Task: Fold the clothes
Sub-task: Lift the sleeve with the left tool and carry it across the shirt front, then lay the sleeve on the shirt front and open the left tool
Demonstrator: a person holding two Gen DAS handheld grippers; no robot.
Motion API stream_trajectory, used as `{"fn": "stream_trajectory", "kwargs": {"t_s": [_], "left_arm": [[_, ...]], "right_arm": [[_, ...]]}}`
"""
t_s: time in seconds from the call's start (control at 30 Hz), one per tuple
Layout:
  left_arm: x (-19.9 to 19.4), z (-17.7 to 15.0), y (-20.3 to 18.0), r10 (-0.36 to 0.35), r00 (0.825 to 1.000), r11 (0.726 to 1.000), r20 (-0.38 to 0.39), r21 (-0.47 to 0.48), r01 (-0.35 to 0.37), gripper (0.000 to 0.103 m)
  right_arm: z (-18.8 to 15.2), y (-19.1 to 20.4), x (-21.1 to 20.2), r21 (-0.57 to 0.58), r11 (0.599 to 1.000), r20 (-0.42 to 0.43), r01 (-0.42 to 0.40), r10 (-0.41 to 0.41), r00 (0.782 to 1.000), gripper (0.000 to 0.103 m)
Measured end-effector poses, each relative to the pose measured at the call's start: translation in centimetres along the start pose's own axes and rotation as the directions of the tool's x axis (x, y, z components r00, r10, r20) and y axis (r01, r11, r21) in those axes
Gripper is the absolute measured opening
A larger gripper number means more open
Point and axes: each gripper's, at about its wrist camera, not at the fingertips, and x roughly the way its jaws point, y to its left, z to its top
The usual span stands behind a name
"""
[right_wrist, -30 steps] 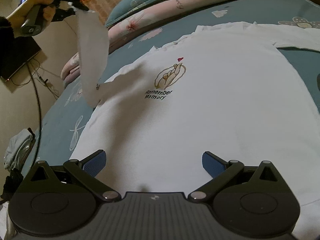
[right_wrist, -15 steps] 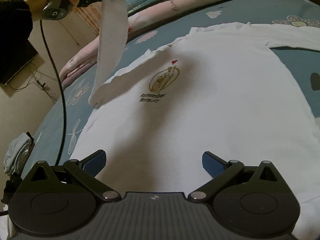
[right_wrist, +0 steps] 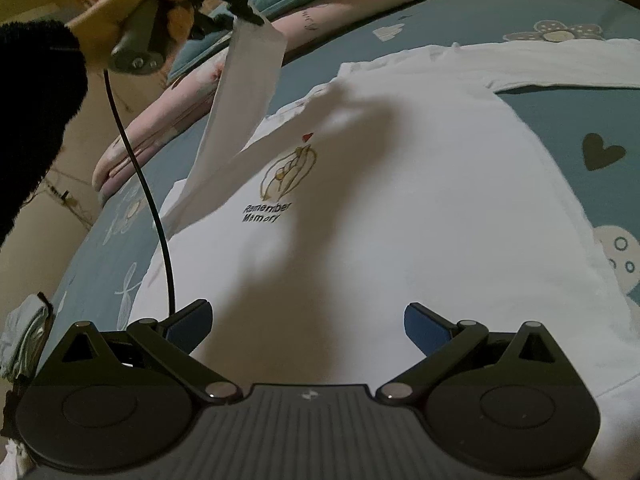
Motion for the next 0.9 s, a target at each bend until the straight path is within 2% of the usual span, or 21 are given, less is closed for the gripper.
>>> {"fn": "stream_trajectory", "kwargs": {"t_s": [0.1,0.23,0.37,0.43,0.53,0.6,0.77,0.9], "left_arm": [[0.8,-0.7,-0.5,-0.011,1.000,1.000,-0.023,0.008,0.011,0.009],[1.5,-1.6,-1.0,-0.035,0.998,0.999,-0.044,0.018,0.036,0.009],[1.8,-2.0,-1.1,-0.056,0.997,0.998,-0.057,0.013,0.057,0.011],[2.0,-2.2,-1.2,-0.068,0.995,0.998,-0.066,0.010,0.069,0.013],[2.2,-2.4,-1.5,-0.081,0.994,0.996,-0.077,0.020,0.083,0.025],[2.3,-2.6,-1.8,-0.104,0.991,0.994,-0.083,0.024,0.106,0.037],[1.8,-2.7,-2.6,-0.126,0.989,0.990,-0.072,0.054,0.130,0.040],[1.4,-2.9,-2.6,-0.155,0.984,0.983,-0.086,0.085,0.163,0.051]], "right_arm": [[0.1,-0.2,-0.1,0.014,1.000,0.015,0.010,-0.010,1.000,0.103],[0.4,-1.2,-0.6,0.069,0.996,0.060,0.057,-0.061,0.996,0.103],[0.5,-2.3,-0.9,0.136,0.989,0.081,0.054,-0.065,0.995,0.103],[0.5,-2.3,-0.8,0.133,0.990,0.079,0.054,-0.065,0.995,0.103],[0.3,-1.9,-0.8,0.115,0.992,0.072,0.052,-0.060,0.996,0.103],[0.4,-1.7,-0.7,0.114,0.993,0.068,0.042,-0.050,0.996,0.103],[0.6,-1.9,-0.6,0.132,0.991,0.069,0.032,-0.041,0.997,0.103],[0.7,-1.9,-0.4,0.134,0.990,0.068,0.031,-0.040,0.997,0.103]]}}
